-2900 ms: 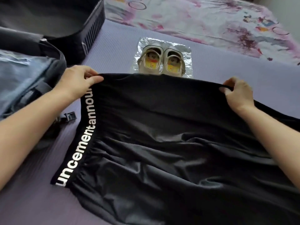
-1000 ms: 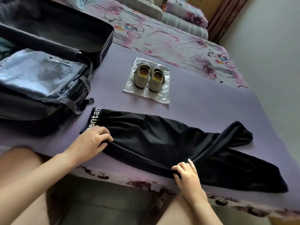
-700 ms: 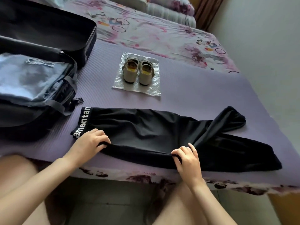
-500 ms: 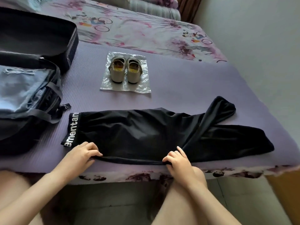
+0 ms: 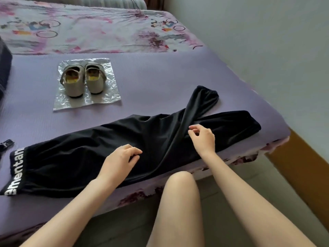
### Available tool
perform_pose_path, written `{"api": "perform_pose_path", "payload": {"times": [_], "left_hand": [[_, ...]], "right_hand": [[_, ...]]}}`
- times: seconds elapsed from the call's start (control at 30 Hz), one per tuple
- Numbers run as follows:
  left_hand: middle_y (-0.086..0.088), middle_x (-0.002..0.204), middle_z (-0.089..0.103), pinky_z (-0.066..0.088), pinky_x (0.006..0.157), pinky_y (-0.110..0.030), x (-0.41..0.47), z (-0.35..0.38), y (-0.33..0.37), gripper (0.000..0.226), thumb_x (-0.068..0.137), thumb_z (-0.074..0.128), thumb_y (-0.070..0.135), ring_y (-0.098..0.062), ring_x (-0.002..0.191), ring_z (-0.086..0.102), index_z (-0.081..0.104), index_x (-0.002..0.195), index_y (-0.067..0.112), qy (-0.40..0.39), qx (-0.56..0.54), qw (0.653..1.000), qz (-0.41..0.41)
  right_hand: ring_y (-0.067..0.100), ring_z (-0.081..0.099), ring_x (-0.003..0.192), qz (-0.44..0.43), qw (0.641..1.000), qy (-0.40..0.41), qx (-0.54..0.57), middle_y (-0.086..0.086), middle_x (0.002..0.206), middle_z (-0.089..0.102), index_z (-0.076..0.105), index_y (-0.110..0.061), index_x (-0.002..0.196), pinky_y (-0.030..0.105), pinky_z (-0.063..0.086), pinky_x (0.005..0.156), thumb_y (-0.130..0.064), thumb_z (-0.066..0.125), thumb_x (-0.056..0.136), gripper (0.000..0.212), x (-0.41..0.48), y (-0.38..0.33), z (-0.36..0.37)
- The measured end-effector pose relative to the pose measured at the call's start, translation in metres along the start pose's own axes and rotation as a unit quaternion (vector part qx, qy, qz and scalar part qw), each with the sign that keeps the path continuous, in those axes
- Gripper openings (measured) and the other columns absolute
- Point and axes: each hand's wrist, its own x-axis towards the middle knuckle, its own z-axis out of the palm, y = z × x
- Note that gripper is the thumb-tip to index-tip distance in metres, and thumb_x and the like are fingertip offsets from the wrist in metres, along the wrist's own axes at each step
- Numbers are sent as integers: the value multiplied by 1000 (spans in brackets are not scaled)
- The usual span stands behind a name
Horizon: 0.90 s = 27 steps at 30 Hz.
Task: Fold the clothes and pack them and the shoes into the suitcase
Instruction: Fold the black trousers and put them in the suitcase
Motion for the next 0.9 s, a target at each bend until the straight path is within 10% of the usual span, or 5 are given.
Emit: {"api": "perform_pose_path", "payload": {"times": [0.23,0.53,0.9], "left_hand": [[13,116,57,48,87,-28,43,63,62,38,90,58,33,-7,107,55,53,127,27,-35,-37,999,-12],[11,93,58,47,74,-28,55,90,69,32,86,64,22,-11,84,57,57,118,23,-21,-33,998,-59],[13,81,54,49,69,-24,48,74,84,13,83,67,19,-4,74,55,64,91,29,-6,-111,994,9]], "right_hand": [[22,31,134,-84,984,-130,-83,1,145,39,52,-29,134,34,24,115,6,45,90,57,78,29,-6],[22,17,140,-246,928,-180,-212,0,150,35,50,-23,136,38,13,118,-7,56,91,48,125,29,16],[29,37,132,-280,948,10,-153,10,125,57,63,-12,90,34,23,114,-6,65,83,9,106,78,-64]]}}
